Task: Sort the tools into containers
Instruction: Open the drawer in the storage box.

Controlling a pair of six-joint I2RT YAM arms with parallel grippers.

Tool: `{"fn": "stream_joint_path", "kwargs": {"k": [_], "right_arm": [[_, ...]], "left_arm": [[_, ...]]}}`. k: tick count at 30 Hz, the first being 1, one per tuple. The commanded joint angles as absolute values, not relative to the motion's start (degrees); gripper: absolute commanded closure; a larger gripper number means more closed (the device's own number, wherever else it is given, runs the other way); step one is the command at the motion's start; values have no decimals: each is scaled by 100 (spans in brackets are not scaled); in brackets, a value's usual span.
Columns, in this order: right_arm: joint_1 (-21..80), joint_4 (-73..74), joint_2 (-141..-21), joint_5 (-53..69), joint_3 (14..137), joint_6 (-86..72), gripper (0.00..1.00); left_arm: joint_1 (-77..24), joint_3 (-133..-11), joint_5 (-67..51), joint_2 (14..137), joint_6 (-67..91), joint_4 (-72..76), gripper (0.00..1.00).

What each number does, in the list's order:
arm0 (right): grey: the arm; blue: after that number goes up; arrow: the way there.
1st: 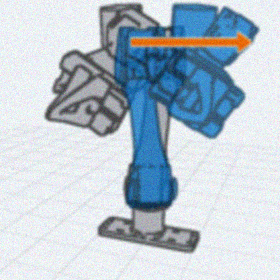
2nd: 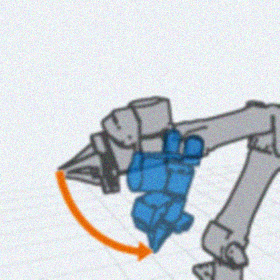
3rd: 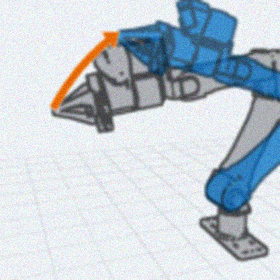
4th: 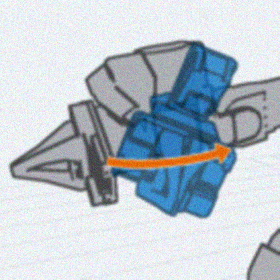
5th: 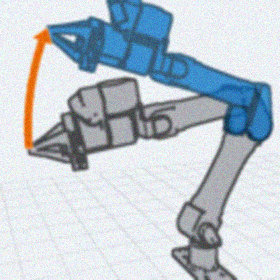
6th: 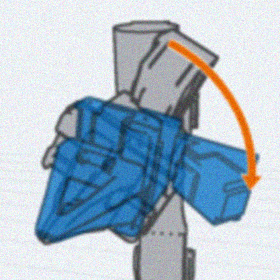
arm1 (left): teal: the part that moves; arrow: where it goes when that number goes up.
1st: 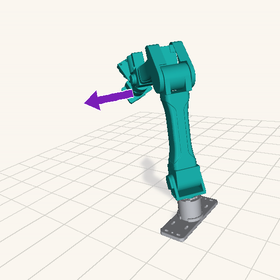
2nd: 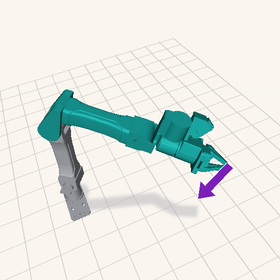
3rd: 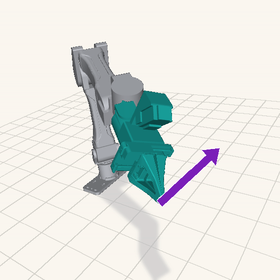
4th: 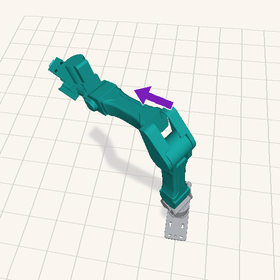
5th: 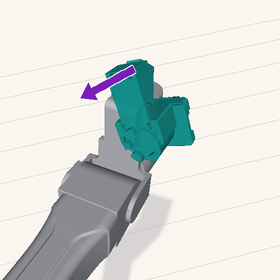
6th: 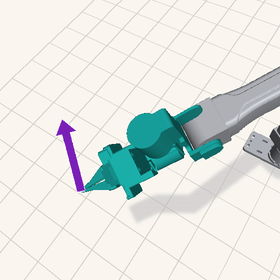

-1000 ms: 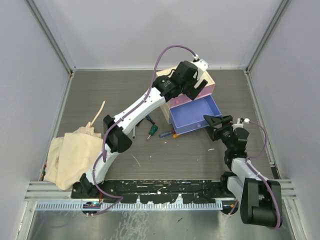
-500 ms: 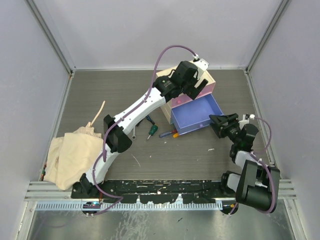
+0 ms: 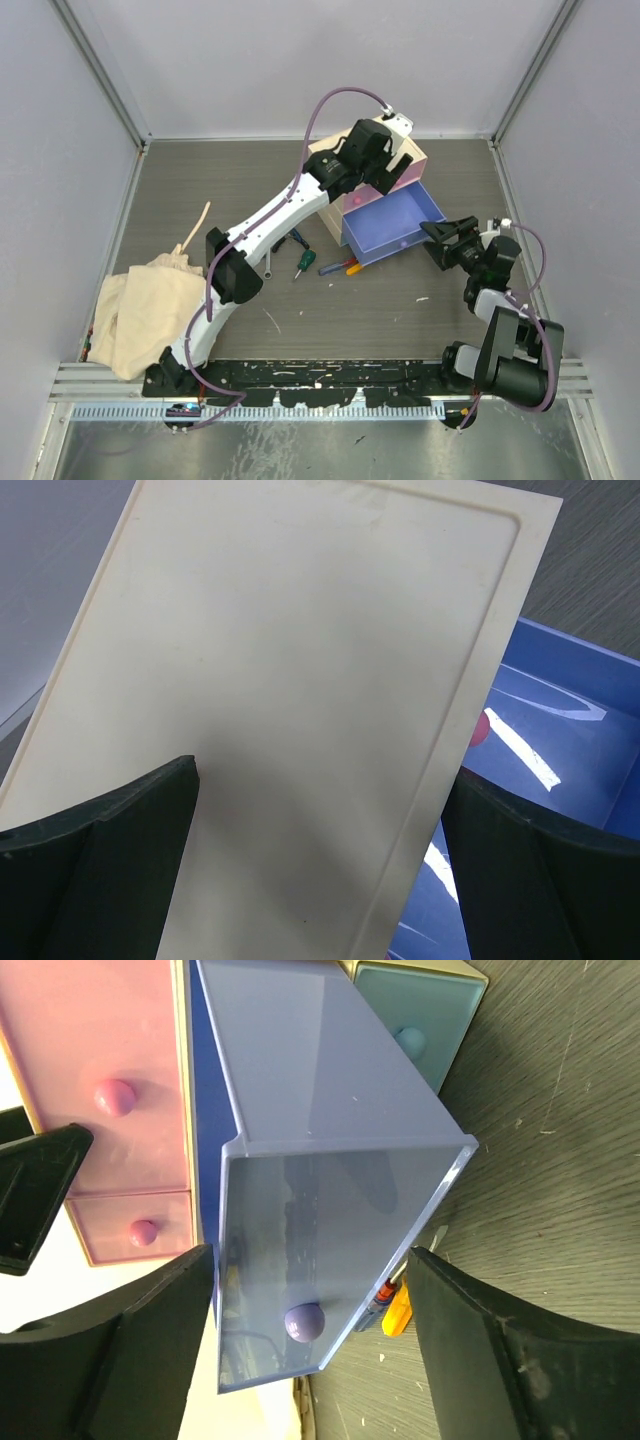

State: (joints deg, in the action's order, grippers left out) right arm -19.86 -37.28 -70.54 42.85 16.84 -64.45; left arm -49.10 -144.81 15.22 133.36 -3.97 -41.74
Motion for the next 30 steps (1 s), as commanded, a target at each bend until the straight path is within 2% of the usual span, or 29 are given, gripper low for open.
{"fn": "stream_joint_path", "kwargs": {"k": [1,4,8,16,17,24,30], "right_arm": [[-2018,-3354,-6492,4140,1632,-5990,14],[-2018,-3218,-6124,4089,1404,-5953,9],[-2013,-3248,-5821,4063,1109,-5955,8],[-1885,-4781,-6327,4519,934,-6521,4],[-1753,-4857,-6315,4423,871,-6563,0],[-198,-5094,-6029,2794,557,-6874,0],[198,-5963,-6449,2324,343,-7369,0]], "left_arm": [[-4588,-14201,1869,13418,-244,-5162,2],[-4552,-14330,1830,13402,-230,-5176,2],[-4534,-14518,1627,13306,-243,-5168,2],[-4533,-13694,820,12415,-310,-4665,2],[-4534,-13517,802,12277,-346,-4512,2],[-4534,-12810,890,11764,-609,-4143,2],[-4535,-12445,940,11688,-641,-4037,2]]}}
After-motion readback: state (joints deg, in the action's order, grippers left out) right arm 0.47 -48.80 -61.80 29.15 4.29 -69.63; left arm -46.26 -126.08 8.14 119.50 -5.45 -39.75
